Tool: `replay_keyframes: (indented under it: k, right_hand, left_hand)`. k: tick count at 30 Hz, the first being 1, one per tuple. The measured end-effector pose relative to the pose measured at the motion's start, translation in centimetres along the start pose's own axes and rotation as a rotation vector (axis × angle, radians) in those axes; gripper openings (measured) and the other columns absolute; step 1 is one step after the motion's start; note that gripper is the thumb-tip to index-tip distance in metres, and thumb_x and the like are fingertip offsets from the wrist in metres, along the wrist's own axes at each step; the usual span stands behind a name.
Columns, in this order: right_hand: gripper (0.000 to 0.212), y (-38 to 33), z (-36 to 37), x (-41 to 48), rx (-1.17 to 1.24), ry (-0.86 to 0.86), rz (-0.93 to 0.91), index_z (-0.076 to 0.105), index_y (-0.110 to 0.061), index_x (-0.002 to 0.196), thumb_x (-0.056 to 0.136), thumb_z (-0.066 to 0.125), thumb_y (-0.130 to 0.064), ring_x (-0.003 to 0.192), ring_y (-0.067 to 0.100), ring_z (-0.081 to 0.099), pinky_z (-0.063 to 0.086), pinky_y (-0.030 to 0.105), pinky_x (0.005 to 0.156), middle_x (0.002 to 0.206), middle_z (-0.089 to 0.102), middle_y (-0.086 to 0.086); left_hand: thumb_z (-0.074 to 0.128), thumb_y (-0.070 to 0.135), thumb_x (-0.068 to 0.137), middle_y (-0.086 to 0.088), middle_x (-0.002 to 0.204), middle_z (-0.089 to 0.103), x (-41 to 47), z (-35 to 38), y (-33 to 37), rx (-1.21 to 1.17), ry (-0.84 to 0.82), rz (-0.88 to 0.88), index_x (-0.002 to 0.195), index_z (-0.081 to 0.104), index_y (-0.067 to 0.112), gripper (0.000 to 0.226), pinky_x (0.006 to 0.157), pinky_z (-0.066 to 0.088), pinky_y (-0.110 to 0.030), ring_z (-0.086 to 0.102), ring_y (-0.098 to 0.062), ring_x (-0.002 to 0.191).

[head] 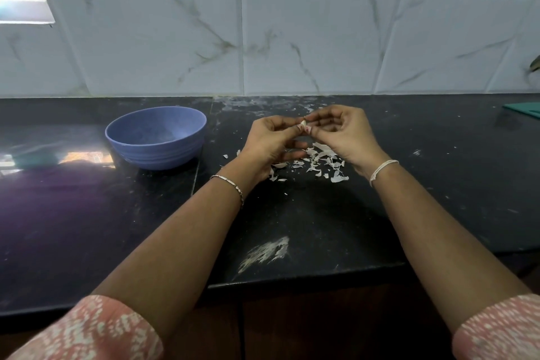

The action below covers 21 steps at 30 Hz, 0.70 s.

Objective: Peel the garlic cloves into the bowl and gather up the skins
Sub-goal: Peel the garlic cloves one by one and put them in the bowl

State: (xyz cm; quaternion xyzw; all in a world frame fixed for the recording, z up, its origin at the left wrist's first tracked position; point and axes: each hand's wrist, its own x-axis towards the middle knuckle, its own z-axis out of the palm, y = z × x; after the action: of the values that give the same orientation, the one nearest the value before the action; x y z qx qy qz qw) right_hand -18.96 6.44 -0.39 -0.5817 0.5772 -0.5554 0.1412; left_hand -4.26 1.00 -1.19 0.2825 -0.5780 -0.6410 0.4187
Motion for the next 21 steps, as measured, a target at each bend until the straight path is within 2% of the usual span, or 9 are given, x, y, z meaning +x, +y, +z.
replay_keyframes:
  k: [3, 8, 11, 15, 21]
  right_hand:
    - [0.019, 0.2, 0.4, 0.2, -0.072, 0.038, -0.038, 0.072, -0.013, 0.089, 0.078, 0.077, 0.002, 0.078, 0.004, 0.068, 0.053, 0.015, 0.072, 0.086, 0.073, -0.001]
    - [0.024, 0.3, 0.9, 0.2, -0.113, 0.046, -0.066, 0.073, -0.019, 0.091, 0.076, 0.077, -0.001, 0.080, 0.011, 0.071, 0.057, 0.020, 0.074, 0.085, 0.074, -0.001]
    - [0.023, 0.4, 1.0, 0.2, -0.147, 0.041, -0.073, 0.074, -0.020, 0.094, 0.078, 0.077, -0.004, 0.079, 0.012, 0.071, 0.058, 0.023, 0.077, 0.085, 0.074, -0.003]
    - [0.018, 0.3, 1.2, 0.0, -0.178, 0.069, -0.094, 0.074, -0.020, 0.089, 0.079, 0.075, -0.005, 0.075, 0.013, 0.071, 0.059, 0.028, 0.076, 0.082, 0.073, -0.004]
    - [0.014, 0.2, 1.4, -0.2, -0.155, 0.100, -0.075, 0.072, -0.016, 0.087, 0.081, 0.073, -0.004, 0.070, 0.008, 0.071, 0.057, 0.024, 0.071, 0.078, 0.072, -0.006]
  left_hand:
    - [0.065, 0.008, 0.092, -0.010, 0.082, 0.070, 0.1, 0.0, -0.1, 0.002, 0.009, -0.001, 0.101, 0.067, 0.000, 0.012, 0.052, 0.057, -0.024, 0.068, -0.014, 0.060]
    - [0.066, 0.007, 0.091, -0.010, 0.073, 0.070, 0.2, 0.2, -0.2, -0.002, 0.065, 0.005, 0.097, 0.063, -0.001, 0.010, 0.049, 0.055, -0.022, 0.069, -0.013, 0.056]
    - [0.065, 0.008, 0.092, -0.010, 0.074, 0.070, 0.2, 0.2, -0.3, -0.005, 0.075, 0.009, 0.099, 0.061, -0.003, 0.013, 0.049, 0.056, -0.024, 0.069, -0.014, 0.056]
    - [0.063, 0.009, 0.094, -0.008, 0.081, 0.068, 0.3, 0.4, -0.5, 0.011, 0.073, 0.014, 0.095, 0.064, 0.003, 0.006, 0.055, 0.059, -0.028, 0.069, -0.014, 0.064]
    - [0.066, 0.009, 0.092, -0.008, 0.085, 0.067, 0.3, 0.5, -0.4, 0.092, 0.126, 0.046, 0.093, 0.068, 0.004, 0.006, 0.054, 0.058, -0.026, 0.068, -0.011, 0.063]
